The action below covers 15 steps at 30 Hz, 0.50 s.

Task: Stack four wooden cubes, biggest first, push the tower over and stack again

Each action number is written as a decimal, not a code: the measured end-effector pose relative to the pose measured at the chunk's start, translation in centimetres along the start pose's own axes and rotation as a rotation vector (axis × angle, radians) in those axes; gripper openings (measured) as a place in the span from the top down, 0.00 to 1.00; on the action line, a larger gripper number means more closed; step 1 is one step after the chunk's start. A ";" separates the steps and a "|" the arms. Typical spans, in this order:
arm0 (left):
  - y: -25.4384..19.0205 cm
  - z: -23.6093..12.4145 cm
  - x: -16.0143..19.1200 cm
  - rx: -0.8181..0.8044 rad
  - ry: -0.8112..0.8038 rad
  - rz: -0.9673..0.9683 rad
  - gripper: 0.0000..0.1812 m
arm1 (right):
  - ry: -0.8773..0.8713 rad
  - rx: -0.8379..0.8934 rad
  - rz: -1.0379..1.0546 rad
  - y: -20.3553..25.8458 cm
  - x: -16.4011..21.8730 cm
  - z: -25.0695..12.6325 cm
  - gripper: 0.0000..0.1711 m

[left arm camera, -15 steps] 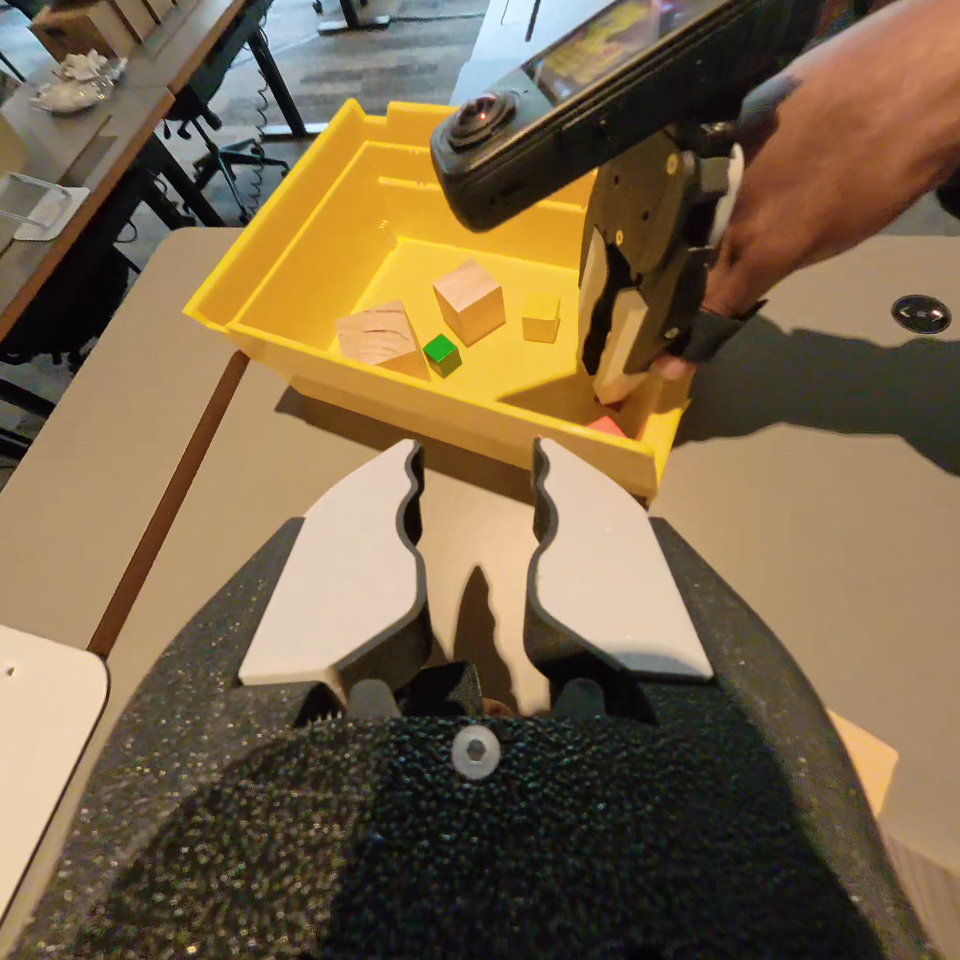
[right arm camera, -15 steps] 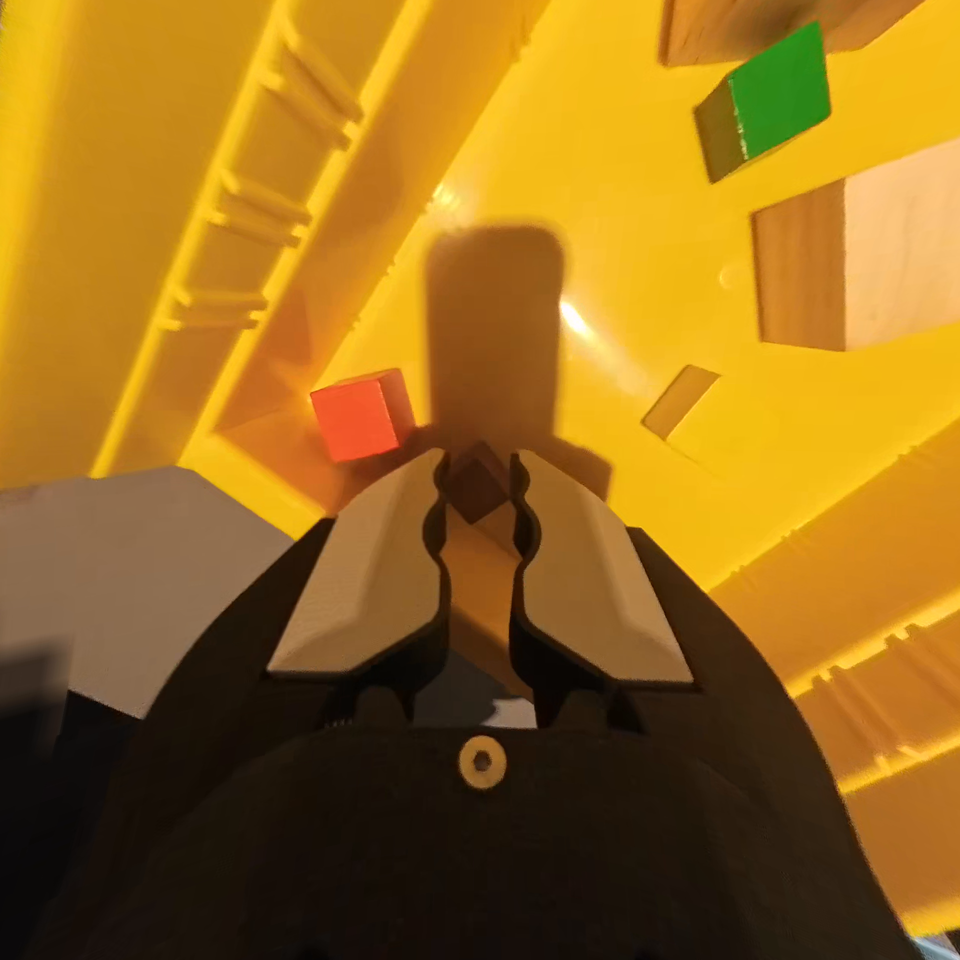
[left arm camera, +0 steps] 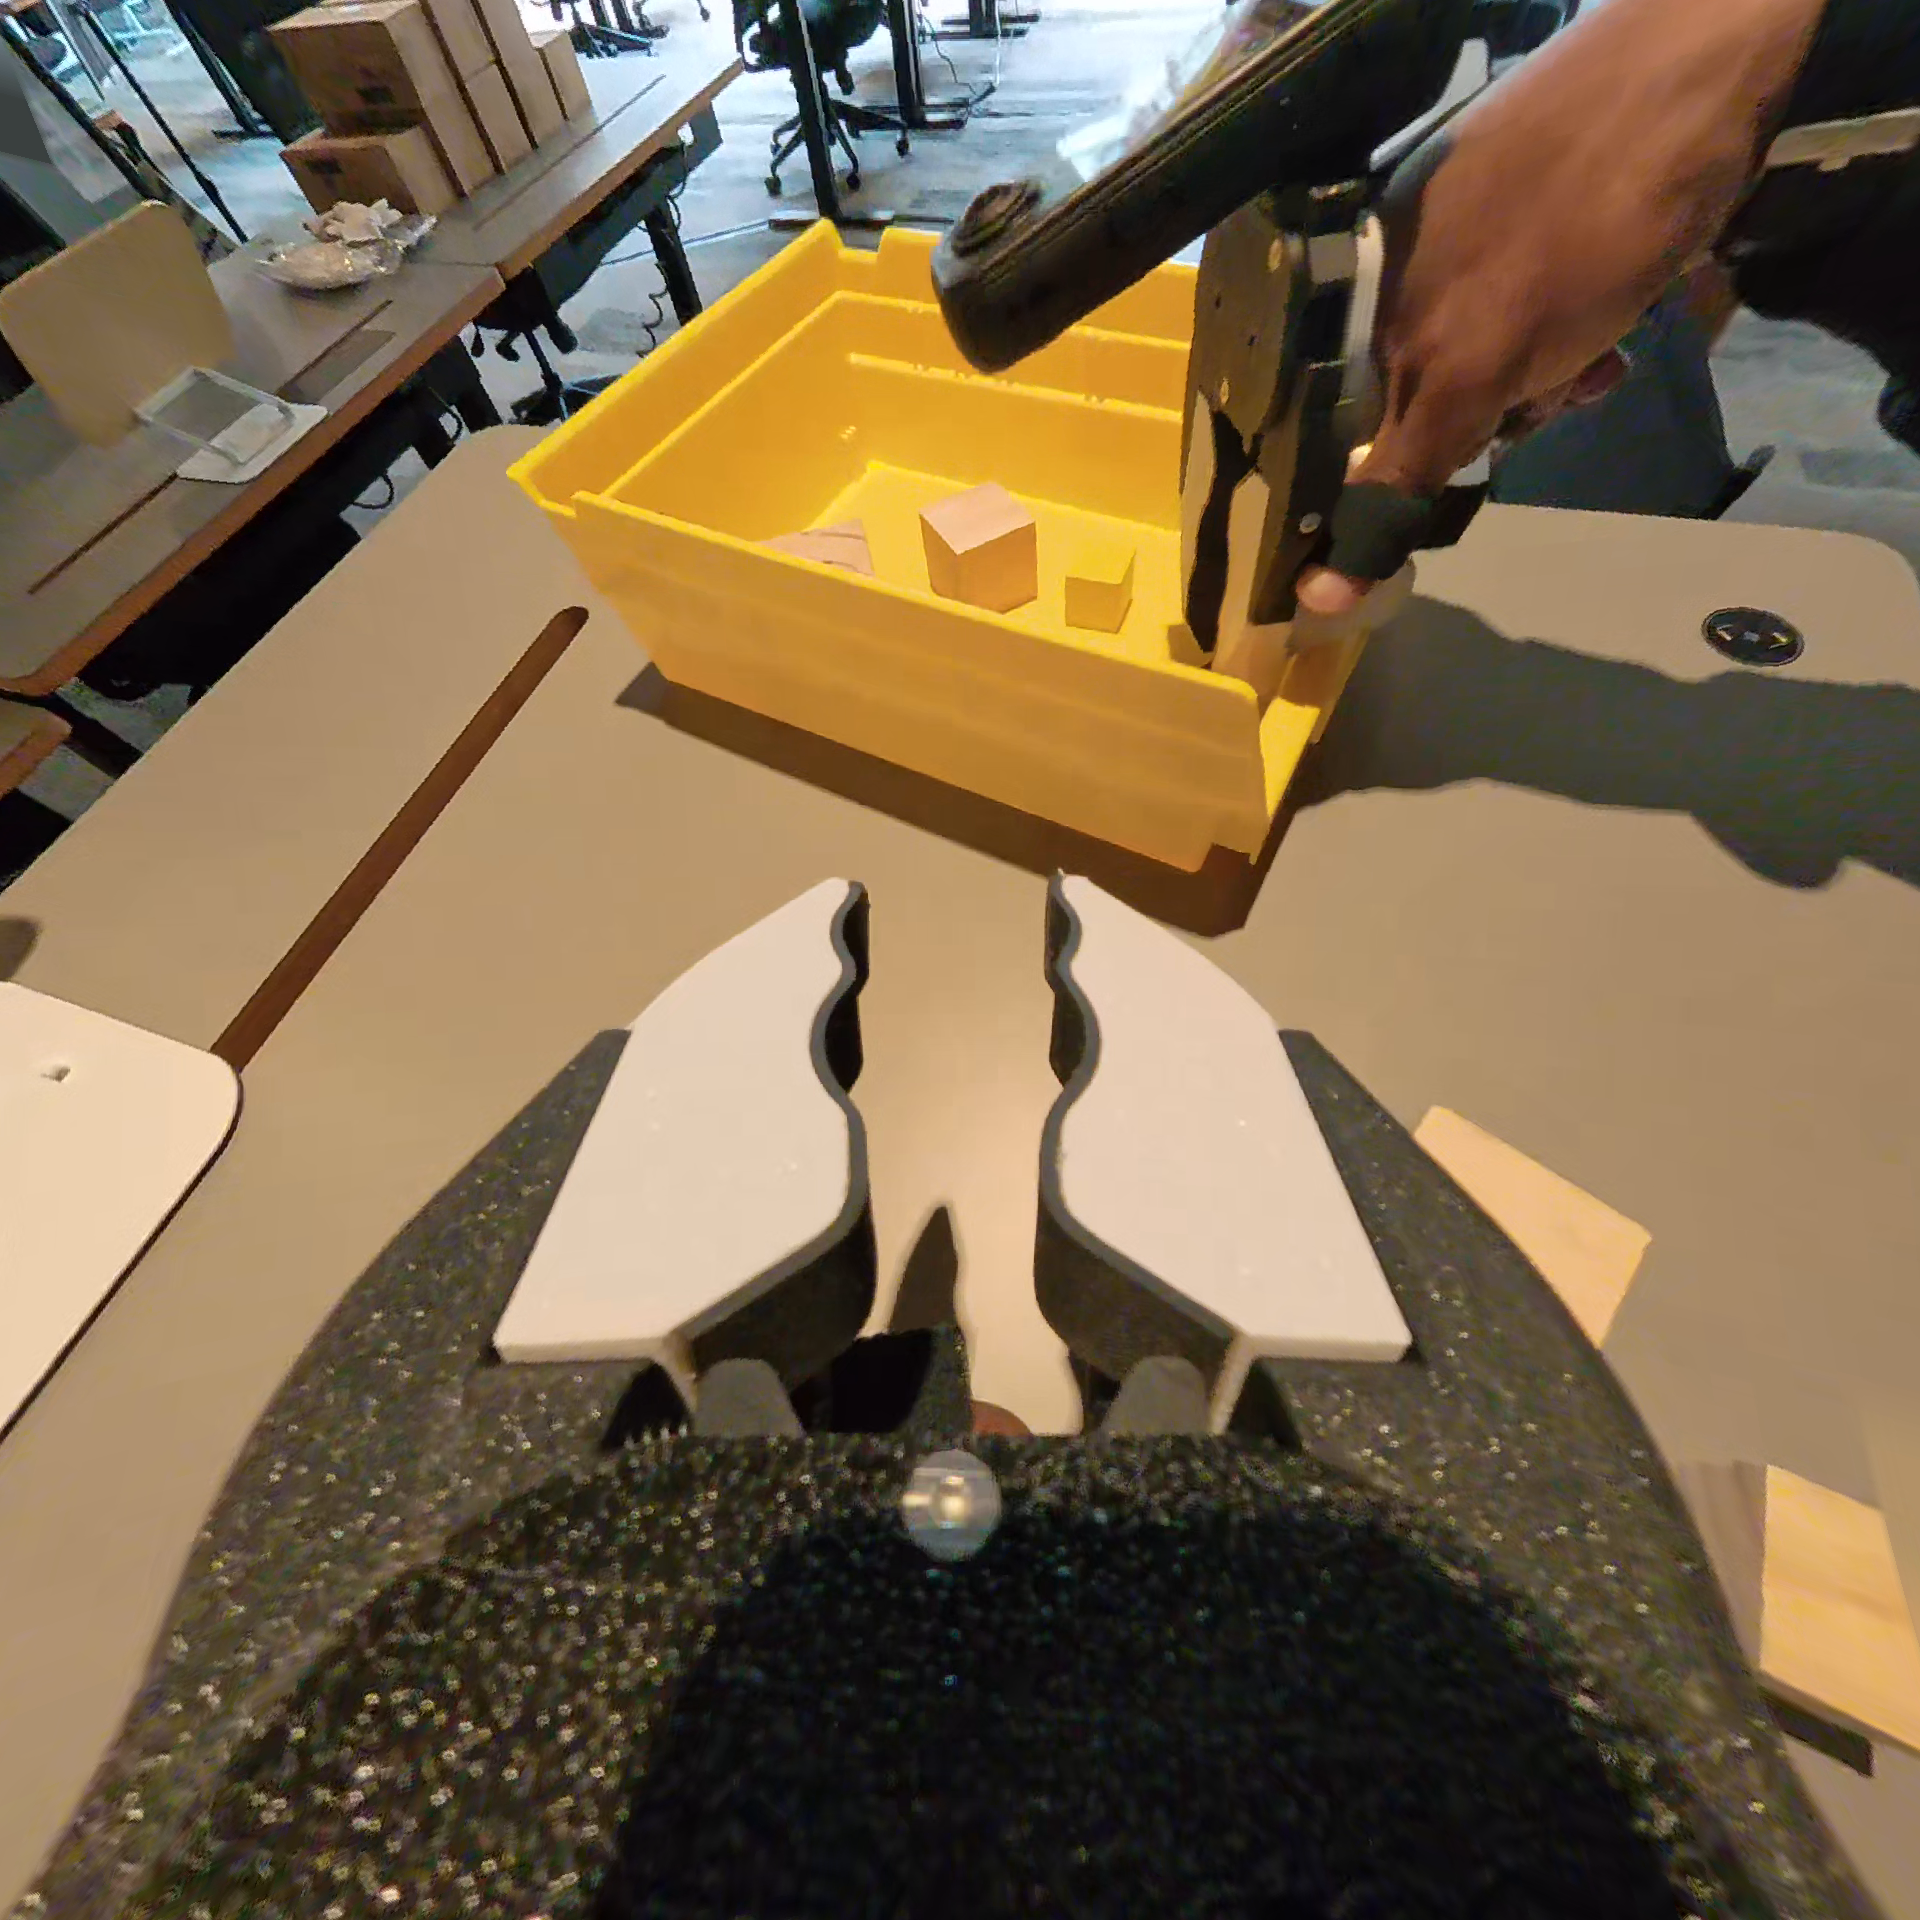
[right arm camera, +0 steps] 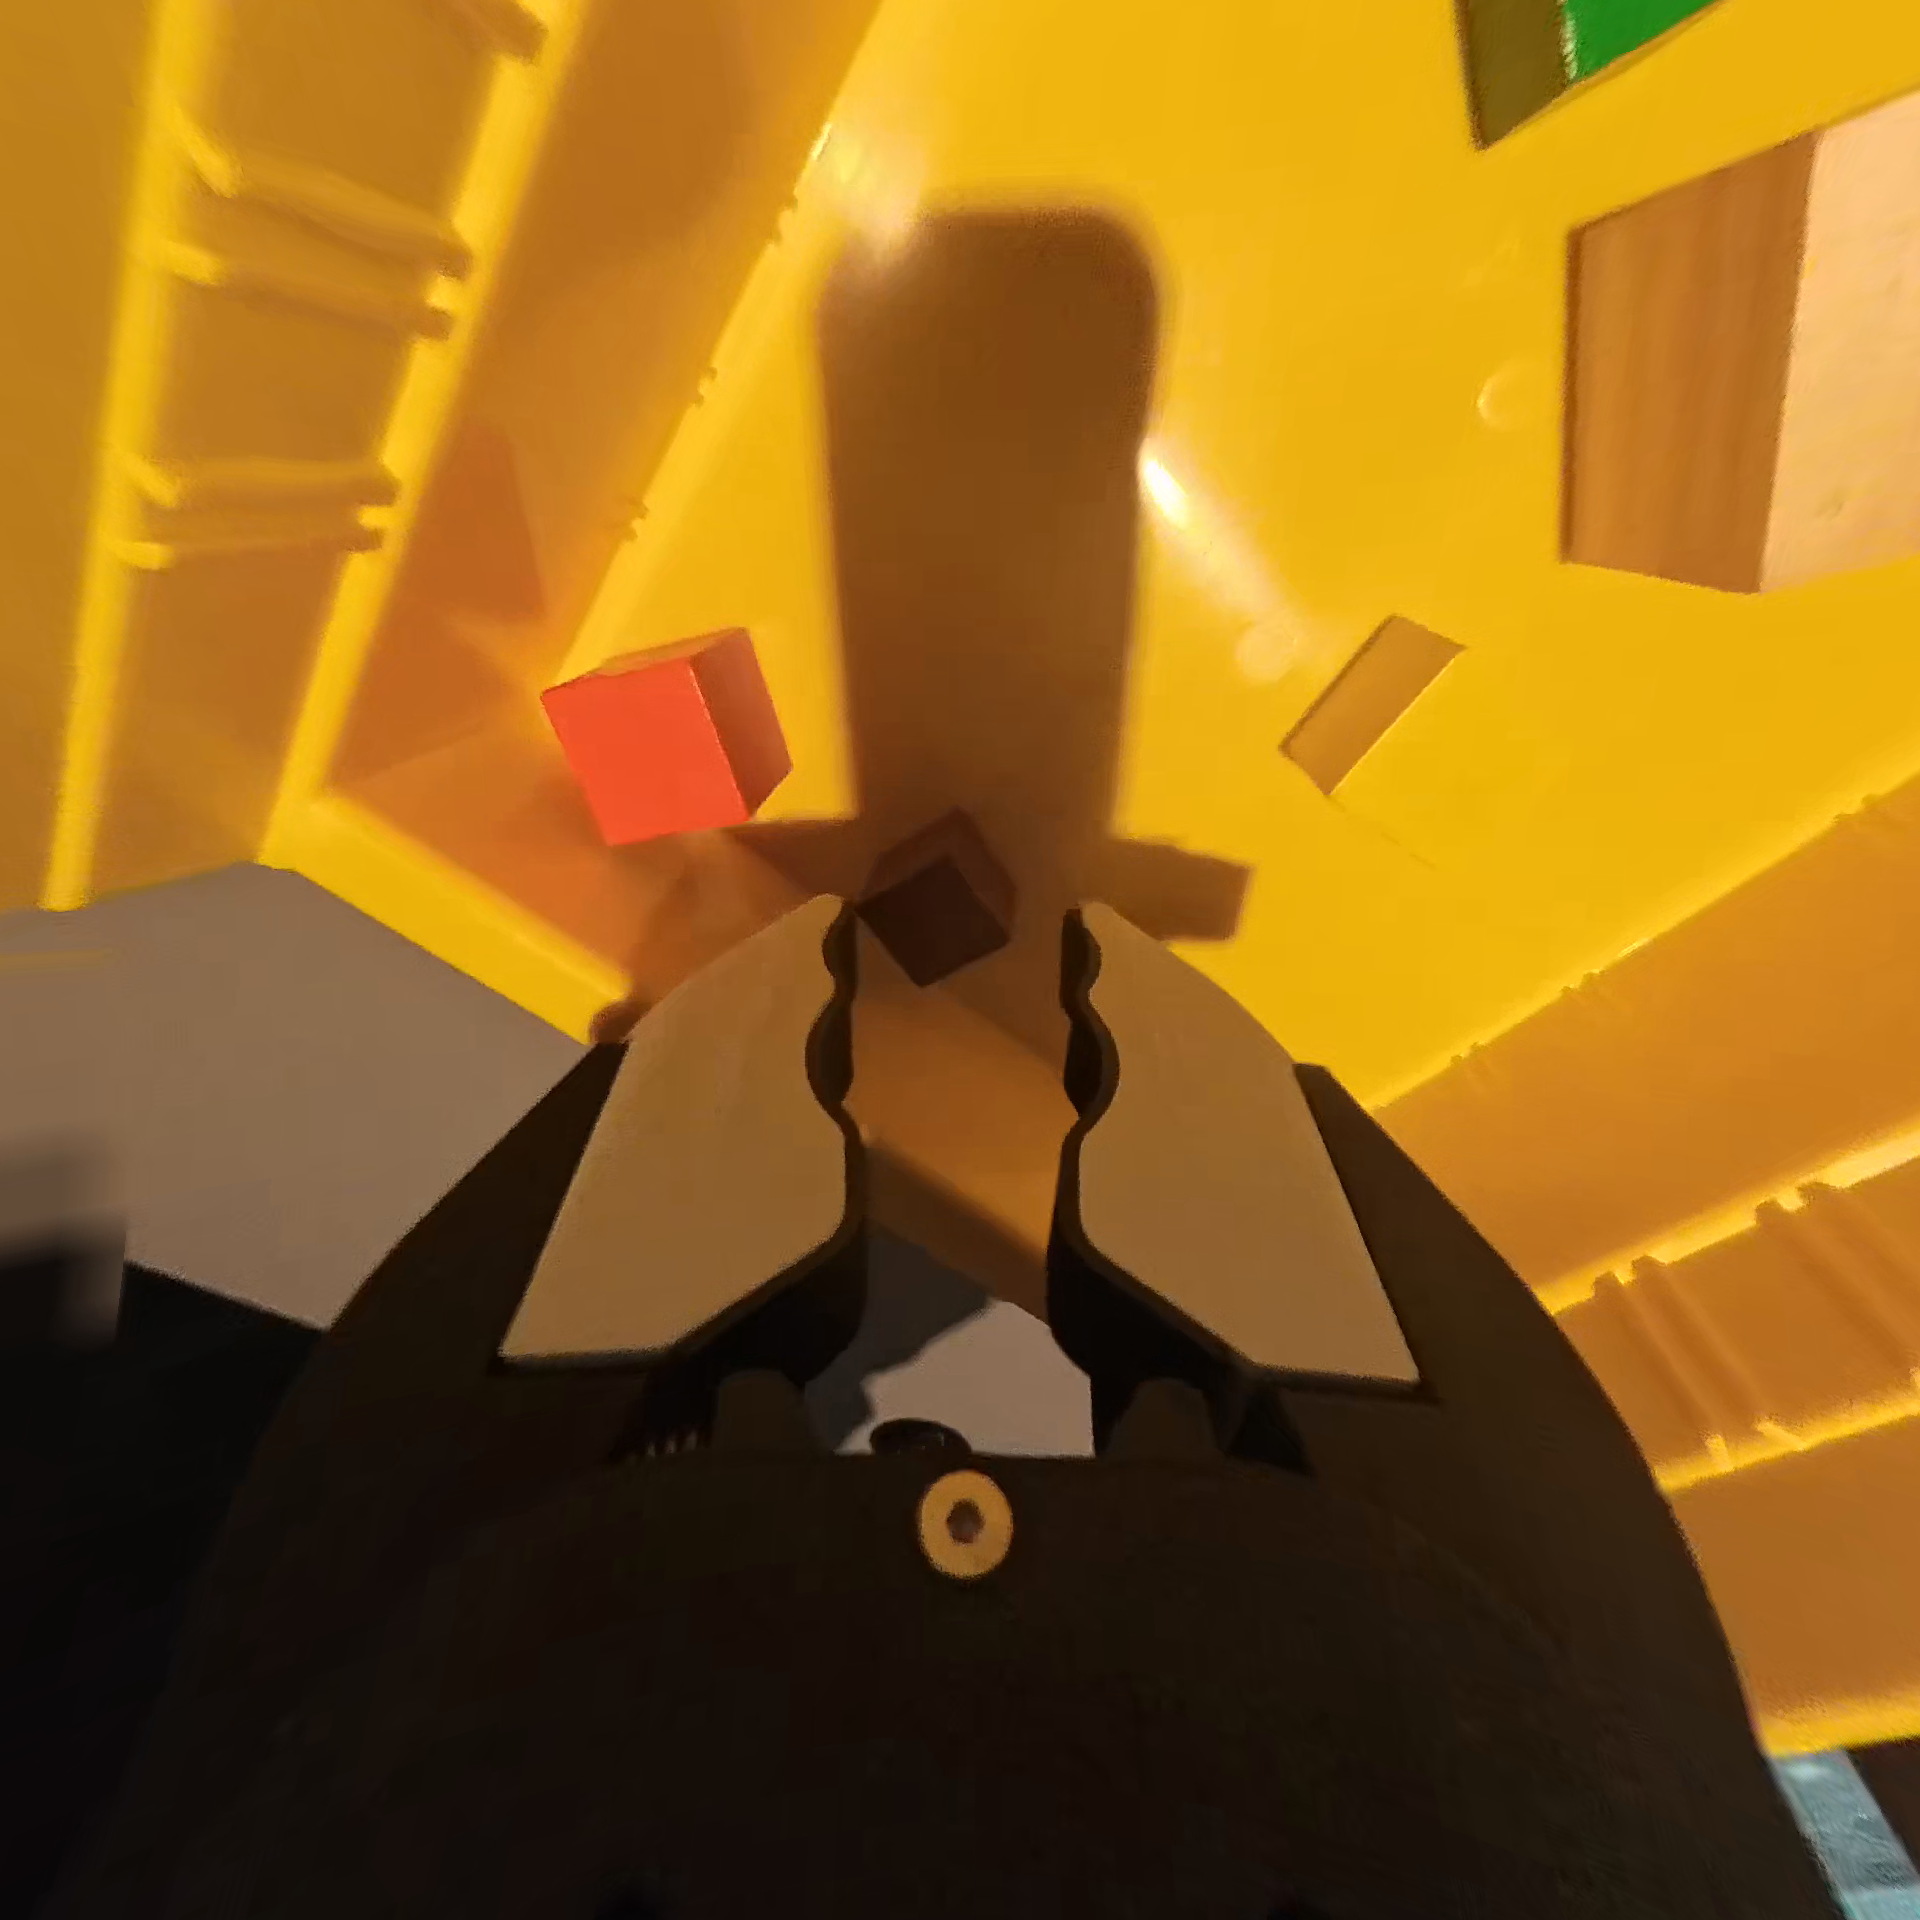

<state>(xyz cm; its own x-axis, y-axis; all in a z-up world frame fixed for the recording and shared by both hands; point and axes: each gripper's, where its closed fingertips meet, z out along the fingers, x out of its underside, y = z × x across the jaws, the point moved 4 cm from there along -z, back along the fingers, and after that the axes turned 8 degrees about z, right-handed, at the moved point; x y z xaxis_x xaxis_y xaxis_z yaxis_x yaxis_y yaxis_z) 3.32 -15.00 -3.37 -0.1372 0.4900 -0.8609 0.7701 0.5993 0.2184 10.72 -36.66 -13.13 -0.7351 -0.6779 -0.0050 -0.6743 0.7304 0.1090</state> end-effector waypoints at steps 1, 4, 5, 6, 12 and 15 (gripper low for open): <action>0.0 -0.2 0.0 -0.003 -0.007 -0.002 0.83 | 0.022 -0.016 0.003 0.1 -0.1 0.1 0.81; 0.1 -0.9 -0.1 -0.014 -0.036 -0.008 0.83 | 0.079 -0.029 0.017 0.2 -0.2 0.3 0.83; 0.2 -1.2 -0.1 -0.018 -0.047 -0.011 0.83 | 0.090 -0.026 0.020 0.2 -0.2 0.3 0.84; 0.2 -1.4 -0.1 -0.021 -0.058 -0.014 0.84 | 0.096 -0.022 0.025 0.2 -0.2 0.3 0.84; 1.0 -2.7 0.6 -0.048 -0.079 -0.013 0.85 | -0.011 -0.025 0.044 0.6 -0.9 -0.3 0.84; 1.3 -3.1 1.6 -0.064 -0.099 -0.011 0.85 | -0.167 -0.026 0.007 2.1 -1.2 -3.0 0.84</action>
<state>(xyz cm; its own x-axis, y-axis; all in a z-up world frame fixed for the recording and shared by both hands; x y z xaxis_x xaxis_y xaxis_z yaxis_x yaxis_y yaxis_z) 2.16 -11.46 -3.00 -0.0808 0.4197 -0.9040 0.7270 0.6453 0.2346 10.34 -34.55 -9.96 -0.7424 -0.6481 -0.1696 -0.6690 0.7309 0.1354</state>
